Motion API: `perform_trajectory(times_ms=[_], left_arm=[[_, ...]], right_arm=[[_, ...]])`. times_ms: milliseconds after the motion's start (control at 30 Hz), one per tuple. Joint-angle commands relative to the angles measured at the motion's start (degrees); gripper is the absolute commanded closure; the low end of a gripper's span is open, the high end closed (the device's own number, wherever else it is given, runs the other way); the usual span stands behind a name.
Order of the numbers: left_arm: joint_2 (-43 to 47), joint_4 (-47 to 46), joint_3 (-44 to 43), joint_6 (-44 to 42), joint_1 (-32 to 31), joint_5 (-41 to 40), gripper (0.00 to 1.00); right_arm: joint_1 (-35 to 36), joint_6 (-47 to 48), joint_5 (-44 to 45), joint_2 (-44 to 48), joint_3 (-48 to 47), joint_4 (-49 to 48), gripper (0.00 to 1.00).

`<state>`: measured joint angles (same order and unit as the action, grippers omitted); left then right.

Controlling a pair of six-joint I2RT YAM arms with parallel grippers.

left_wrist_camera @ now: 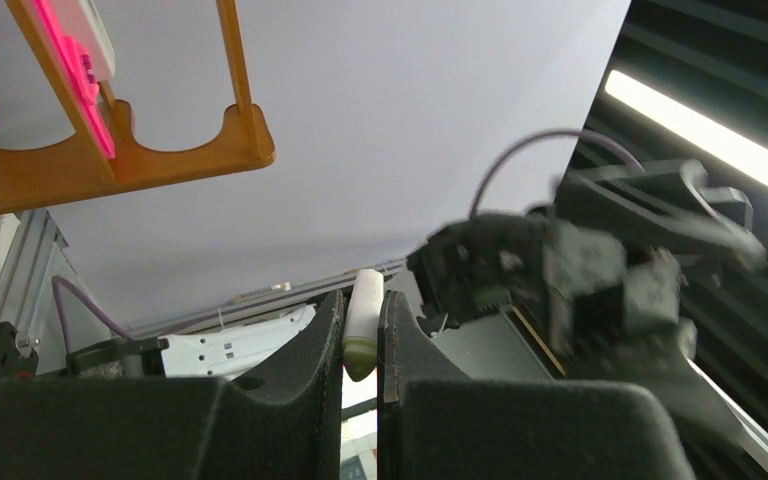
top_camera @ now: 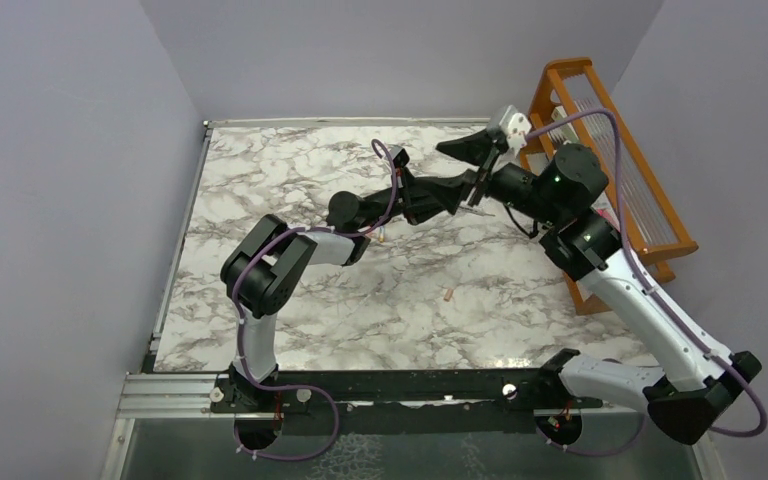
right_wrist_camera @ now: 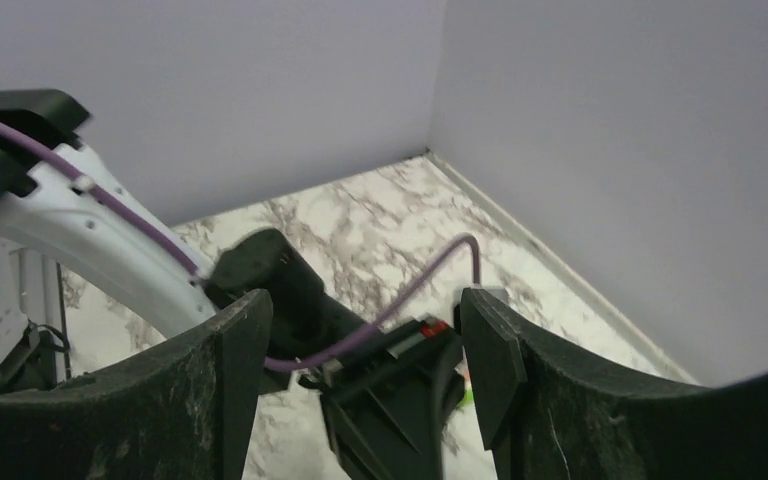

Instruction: Insert the pens into the pen caps

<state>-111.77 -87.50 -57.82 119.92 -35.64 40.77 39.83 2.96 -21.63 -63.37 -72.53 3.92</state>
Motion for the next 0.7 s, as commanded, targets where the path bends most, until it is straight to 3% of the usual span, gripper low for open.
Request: perform_trajectory(times_ms=[0, 133, 333, 667], left_arm=[[0.7, -13.8, -0.1, 10.9, 0.0, -0.7, 1.00], [1.0, -13.9, 0.4, 10.7, 0.1, -0.8, 1.00], [1.4, -13.9, 0.4, 10.6, 0.1, -1.6, 1.00], [1.9, -13.8, -0.3, 10.9, 0.0, -2.8, 1.00]], right_arm=[[-14.0, -14.4, -22.4, 1.4, 6.4, -12.5, 0.31], [-19.6, -23.6, -22.2, 5.6, 16.3, -26.0, 0.30], [-20.8, -26.6, -14.0, 12.1, 28.8, -34.4, 0.29], [-21.0, -26.9, -13.1, 13.9, 34.9, -37.2, 0.30]])
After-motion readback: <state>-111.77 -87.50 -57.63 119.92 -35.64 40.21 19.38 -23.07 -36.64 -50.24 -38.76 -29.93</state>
